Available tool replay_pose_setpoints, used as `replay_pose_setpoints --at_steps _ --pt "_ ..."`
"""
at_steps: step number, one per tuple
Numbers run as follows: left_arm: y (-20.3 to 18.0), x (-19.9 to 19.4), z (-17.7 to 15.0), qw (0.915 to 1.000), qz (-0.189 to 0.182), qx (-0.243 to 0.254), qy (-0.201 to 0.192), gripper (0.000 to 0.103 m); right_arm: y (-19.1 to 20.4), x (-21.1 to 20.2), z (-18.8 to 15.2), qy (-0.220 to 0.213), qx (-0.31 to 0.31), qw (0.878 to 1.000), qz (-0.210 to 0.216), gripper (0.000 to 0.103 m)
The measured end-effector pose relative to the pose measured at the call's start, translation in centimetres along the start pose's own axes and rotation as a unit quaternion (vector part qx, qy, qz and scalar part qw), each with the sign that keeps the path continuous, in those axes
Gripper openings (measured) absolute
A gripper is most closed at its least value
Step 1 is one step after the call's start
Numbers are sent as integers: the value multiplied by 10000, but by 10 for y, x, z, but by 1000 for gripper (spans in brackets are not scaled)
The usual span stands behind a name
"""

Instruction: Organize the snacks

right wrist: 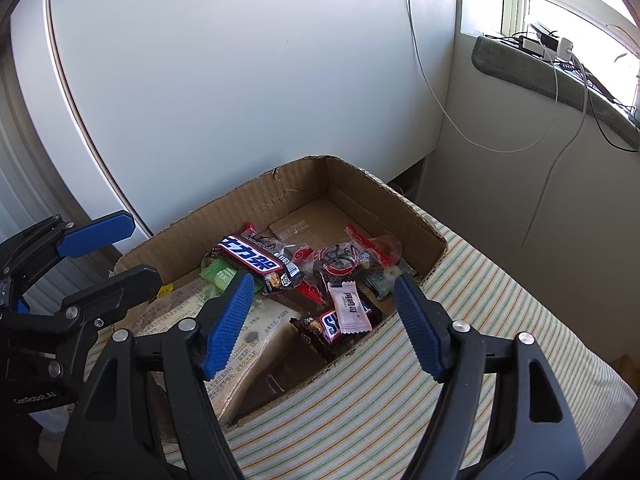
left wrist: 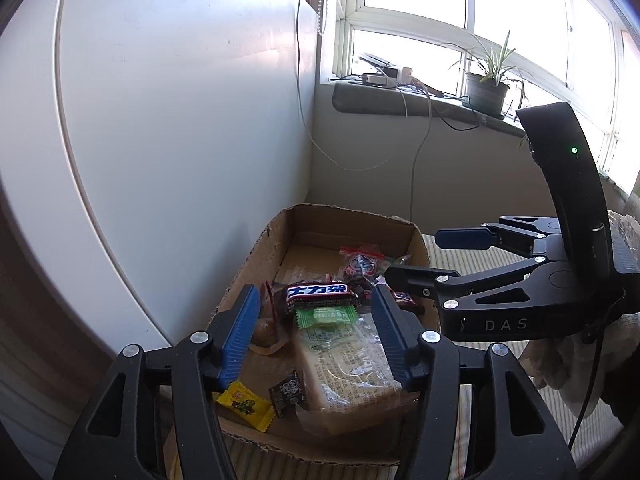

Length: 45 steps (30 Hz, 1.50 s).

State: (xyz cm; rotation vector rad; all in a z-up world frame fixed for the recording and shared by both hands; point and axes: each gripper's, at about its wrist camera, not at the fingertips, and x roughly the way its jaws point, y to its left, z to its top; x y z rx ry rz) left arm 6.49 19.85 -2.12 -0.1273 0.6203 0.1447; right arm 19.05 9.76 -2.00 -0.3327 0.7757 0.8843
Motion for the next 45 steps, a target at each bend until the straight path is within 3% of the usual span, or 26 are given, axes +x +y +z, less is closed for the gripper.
replay_pose_setpoints --at_steps 4,7,17,24,28,34,45 --pt "1 -2 0 9999 134 -50 25 76 -2 -3 -1 -30 -46 9999 -95 92" --pt "2 -4 -1 9997 229 -55 43 80 -2 -6 -4 -43 -74 9998 -158 92" --pt "3 -14 -5 9990 388 -214 62 81 -2 -24 -14 -207 -80 9994 -272 93" --pt "-6 -37 -8 9985 472 -248 -128 81 0 -59 -27 -565 113 9979 -307 93" --pt "-12 -51 -13 9986 418 -264 -203 81 4 -80 -40 -793 177 9959 -408 102" --pt "-21 -64 -22 9986 447 -195 -210 81 10 -107 -60 -1024 241 9921 -682 103" --pt "-34 -79 -27 9983 453 -174 -318 81 11 -135 -86 -1116 347 9893 -868 103"
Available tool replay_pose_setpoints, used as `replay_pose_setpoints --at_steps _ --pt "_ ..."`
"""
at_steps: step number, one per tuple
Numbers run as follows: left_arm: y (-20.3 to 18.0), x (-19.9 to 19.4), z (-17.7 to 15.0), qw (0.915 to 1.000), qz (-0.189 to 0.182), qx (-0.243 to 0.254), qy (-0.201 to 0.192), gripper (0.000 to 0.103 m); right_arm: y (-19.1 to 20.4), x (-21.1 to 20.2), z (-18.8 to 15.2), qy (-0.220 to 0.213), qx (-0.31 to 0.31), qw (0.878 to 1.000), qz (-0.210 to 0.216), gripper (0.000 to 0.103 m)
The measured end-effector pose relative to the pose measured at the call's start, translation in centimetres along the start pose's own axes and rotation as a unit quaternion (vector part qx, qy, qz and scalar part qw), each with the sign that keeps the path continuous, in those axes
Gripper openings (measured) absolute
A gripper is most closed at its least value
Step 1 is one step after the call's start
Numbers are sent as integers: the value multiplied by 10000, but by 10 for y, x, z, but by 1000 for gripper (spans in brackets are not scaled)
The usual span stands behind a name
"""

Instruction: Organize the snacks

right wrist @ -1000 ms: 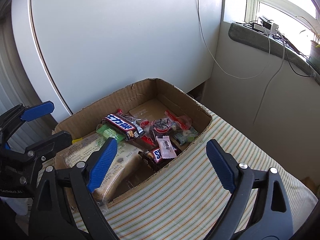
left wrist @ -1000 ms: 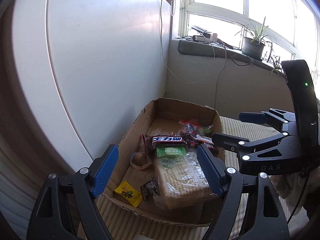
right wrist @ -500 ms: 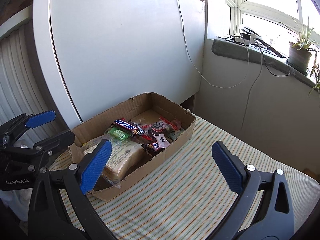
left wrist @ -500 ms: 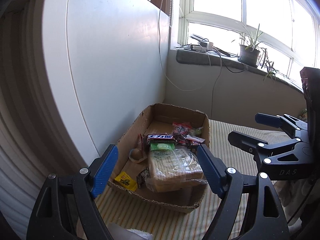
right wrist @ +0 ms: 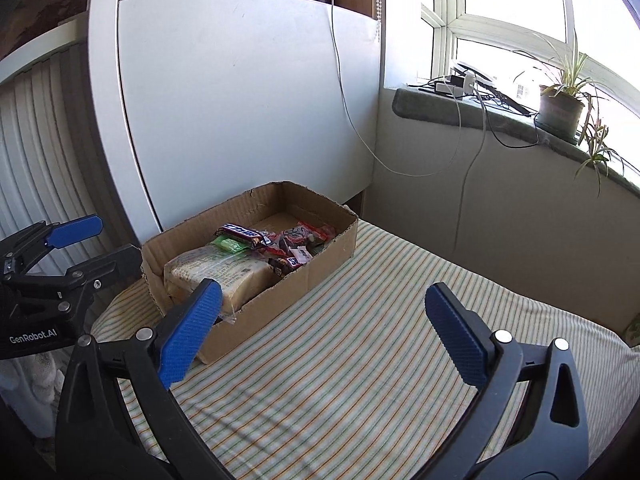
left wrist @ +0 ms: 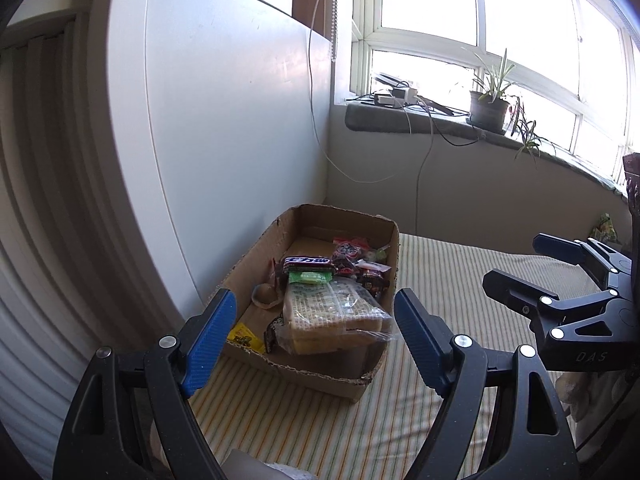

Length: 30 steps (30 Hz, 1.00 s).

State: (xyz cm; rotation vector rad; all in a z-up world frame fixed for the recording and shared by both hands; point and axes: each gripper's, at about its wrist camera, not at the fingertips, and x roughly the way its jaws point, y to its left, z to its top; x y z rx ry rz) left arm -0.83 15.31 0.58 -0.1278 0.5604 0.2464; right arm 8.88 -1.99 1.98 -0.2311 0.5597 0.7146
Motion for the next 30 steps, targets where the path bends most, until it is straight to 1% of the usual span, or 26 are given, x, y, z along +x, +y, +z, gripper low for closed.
replay_pose_setpoints --at_steps 9,30 --pt "-1 -9 -1 10000 18 -31 -67 81 -2 -9 -1 -72 36 10000 -18 103" --pt "-6 -12 -5 10000 1 18 -84 81 1 -10 -5 -52 80 10000 10 103"
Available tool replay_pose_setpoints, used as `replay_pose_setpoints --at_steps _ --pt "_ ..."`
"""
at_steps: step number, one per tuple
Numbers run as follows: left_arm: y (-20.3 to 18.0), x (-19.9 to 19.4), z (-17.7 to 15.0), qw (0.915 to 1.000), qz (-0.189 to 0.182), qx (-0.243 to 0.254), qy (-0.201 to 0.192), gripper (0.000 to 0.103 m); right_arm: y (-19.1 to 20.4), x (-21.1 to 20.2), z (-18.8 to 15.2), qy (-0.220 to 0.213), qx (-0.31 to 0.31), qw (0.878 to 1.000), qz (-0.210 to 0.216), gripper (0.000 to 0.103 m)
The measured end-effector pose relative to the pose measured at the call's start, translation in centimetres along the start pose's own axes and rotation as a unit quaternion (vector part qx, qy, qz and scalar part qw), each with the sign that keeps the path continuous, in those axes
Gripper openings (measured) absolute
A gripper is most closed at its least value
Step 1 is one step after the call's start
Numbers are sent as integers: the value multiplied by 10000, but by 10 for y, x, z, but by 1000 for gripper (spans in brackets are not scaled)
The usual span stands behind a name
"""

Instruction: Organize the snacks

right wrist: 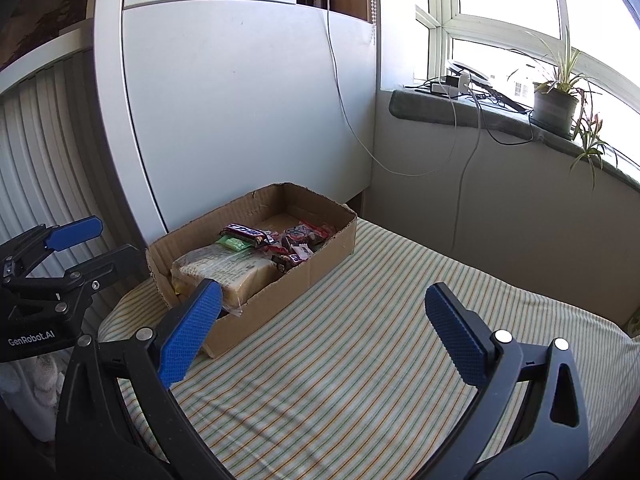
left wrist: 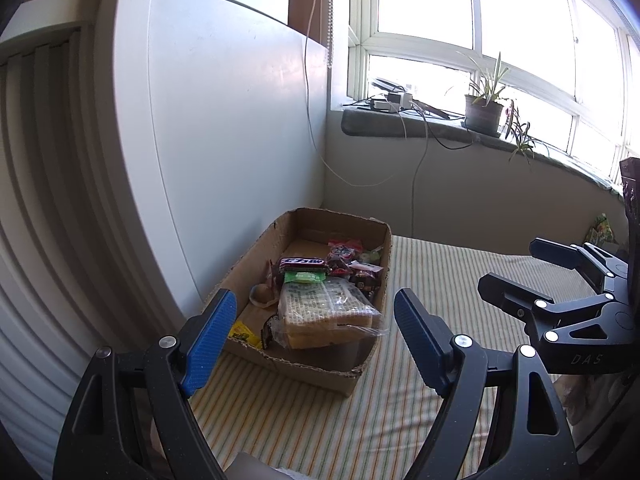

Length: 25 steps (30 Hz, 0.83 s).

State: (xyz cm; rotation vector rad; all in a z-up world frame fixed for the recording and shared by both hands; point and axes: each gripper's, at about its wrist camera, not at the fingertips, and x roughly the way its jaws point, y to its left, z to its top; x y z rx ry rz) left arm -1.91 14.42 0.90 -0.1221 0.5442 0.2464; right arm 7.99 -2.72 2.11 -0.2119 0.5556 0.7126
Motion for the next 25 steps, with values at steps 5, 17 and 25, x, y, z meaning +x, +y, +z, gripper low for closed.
replay_pose_setpoints --at_steps 5,17,25 --pt "0 0 -1 10000 8 -6 9 81 1 0 -1 5 14 10000 -3 103" --pt "0 -1 -1 10000 16 -3 18 81 1 1 -2 16 31 10000 -22 103" --pt "-1 -1 -3 10000 9 40 -22 81 -1 2 -4 39 57 10000 -36 103"
